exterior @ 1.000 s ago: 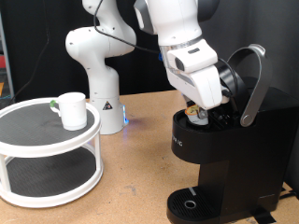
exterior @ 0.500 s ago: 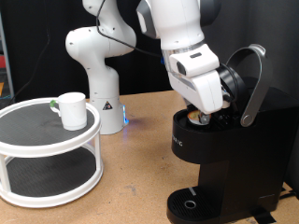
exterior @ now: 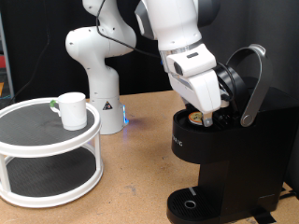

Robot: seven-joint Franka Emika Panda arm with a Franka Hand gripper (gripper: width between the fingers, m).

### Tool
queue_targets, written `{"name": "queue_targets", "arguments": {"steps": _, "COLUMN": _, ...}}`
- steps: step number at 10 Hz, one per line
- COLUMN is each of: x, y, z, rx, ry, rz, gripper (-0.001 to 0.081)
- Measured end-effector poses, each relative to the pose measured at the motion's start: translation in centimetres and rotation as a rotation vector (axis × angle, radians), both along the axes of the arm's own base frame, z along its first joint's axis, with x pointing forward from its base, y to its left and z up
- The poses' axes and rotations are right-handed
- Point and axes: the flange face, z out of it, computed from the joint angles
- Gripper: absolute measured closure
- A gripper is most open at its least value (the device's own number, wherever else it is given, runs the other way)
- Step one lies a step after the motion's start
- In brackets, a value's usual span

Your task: Make a cup of coffee with the keurig machine

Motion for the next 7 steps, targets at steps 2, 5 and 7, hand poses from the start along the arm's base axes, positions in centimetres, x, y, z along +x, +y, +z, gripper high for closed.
{"name": "queue_targets", "arguments": {"steps": 2, "x": -0.3, "y": -0.8, "z": 0.8, "rx": 0.035, "ry": 0.012, "rz": -0.006, "gripper": 0.0008}}
{"name": "queue_targets", "arguments": {"steps": 5, "x": -0.9, "y": -3.3, "z": 3.9, "rx": 0.079, "ry": 0.029, "rz": -0.016, "gripper": 0.0008}}
{"name": "queue_targets", "arguments": {"steps": 7, "x": -1.2, "y": -5.2, "z": 6.3, "rx": 0.101, "ry": 0.006, "rz": -0.031, "gripper": 0.0008}}
